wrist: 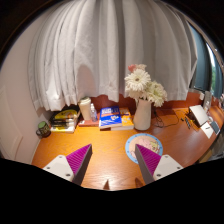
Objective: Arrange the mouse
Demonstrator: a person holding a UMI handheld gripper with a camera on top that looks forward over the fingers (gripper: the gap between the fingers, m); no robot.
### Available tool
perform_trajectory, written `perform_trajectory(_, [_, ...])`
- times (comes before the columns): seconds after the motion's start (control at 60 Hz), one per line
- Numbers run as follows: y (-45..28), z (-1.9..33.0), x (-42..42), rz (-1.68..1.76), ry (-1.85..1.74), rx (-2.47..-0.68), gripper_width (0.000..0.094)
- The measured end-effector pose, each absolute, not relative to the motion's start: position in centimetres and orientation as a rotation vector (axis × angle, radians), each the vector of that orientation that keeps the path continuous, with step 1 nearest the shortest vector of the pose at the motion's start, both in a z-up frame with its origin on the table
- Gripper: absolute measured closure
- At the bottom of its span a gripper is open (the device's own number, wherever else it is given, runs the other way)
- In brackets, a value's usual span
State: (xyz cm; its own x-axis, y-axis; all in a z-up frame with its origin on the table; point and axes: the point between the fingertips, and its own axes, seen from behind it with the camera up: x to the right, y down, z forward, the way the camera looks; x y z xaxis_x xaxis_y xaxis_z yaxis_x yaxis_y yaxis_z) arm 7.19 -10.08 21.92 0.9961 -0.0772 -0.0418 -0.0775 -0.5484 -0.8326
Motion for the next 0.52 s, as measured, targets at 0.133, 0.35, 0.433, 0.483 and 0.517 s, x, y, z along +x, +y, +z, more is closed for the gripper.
perform_trajectory(0.133, [-12.9, 23.1, 3.3, 0.021, 0.076, -2.135, 0.0073])
perform_trajectory(0.35, [-16.6, 22.9, -1.3, 0.021, -0.022, -2.158, 0.0073])
perform_trajectory(0.433, [-17.3, 23.0, -2.4, 0.018, -0.043, -2.151, 0.007])
perform_trajectory(0.483, [-17.7, 23.1, -3.0, 0.019, -0.054, -2.153, 0.0072])
perform_trajectory(0.517, [-17.9, 23.0, -3.4, 0.022, -0.061, -2.156, 0.0072])
